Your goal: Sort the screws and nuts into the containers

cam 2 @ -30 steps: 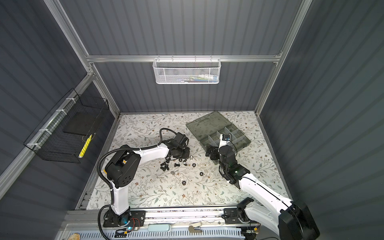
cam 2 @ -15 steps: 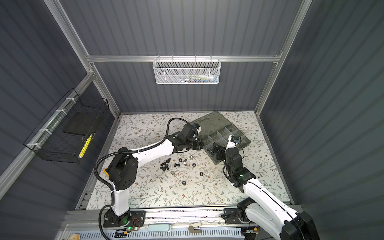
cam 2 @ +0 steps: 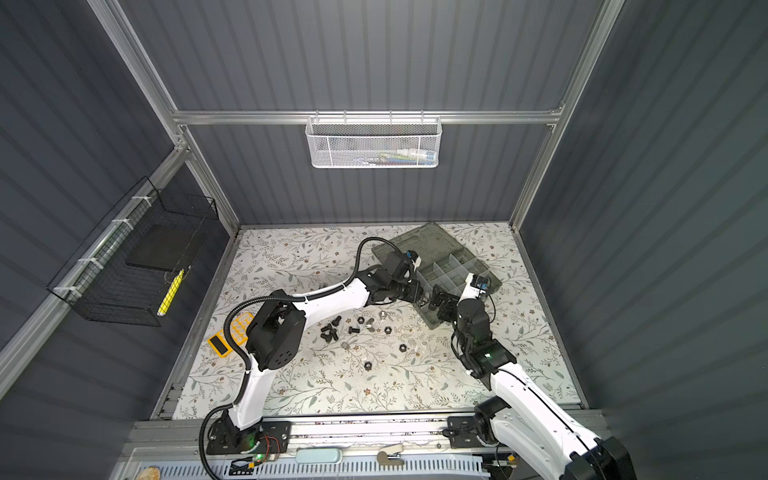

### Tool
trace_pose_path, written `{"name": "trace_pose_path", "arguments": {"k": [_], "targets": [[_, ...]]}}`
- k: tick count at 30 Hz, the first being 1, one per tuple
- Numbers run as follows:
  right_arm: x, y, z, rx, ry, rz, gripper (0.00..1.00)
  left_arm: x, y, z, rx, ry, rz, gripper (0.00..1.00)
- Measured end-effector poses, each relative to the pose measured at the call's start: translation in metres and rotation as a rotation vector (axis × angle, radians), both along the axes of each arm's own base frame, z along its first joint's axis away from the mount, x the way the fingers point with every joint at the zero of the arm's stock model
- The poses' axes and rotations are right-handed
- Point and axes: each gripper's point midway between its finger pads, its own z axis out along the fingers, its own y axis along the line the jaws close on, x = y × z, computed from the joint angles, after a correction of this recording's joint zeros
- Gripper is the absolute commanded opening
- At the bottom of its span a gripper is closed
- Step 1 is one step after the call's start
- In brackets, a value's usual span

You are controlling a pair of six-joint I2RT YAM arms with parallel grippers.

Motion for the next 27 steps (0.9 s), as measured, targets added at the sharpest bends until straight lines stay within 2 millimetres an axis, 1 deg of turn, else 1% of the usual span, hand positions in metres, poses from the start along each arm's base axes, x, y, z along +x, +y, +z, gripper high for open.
{"name": "trace_pose_path", "arguments": {"k": [6, 11, 15, 19, 24, 27], "targets": [[0.0, -0.001, -0.001, 0.007, 0.002, -0.003, 0.99, 0.004, -0.011, -0.008, 0.005, -0.009, -0.017, 0.04], [0.0, -0.002, -0.001, 0.008, 0.003, -0.007, 0.99, 0.003, -0.013, -0.018, 0.016, -0.001, -0.02, 0.07], [0.0, -0.002, -0.004, 0.008, 0.01, -0.005, 0.99, 0.003, -0.015, -0.021, 0.023, 0.002, -0.025, 0.1], [0.0, -0.001, -0.005, 0.009, 0.014, -0.002, 0.99, 0.0, -0.015, -0.022, 0.032, 0.003, -0.033, 0.19], [0.0, -0.002, -0.005, 0.012, 0.014, -0.005, 0.99, -0.002, -0.015, -0.023, 0.046, -0.011, -0.046, 0.36], [0.0, -0.002, -0.005, 0.016, 0.015, -0.004, 0.99, -0.001, -0.015, -0.024, 0.052, -0.019, -0.046, 0.4]]}}
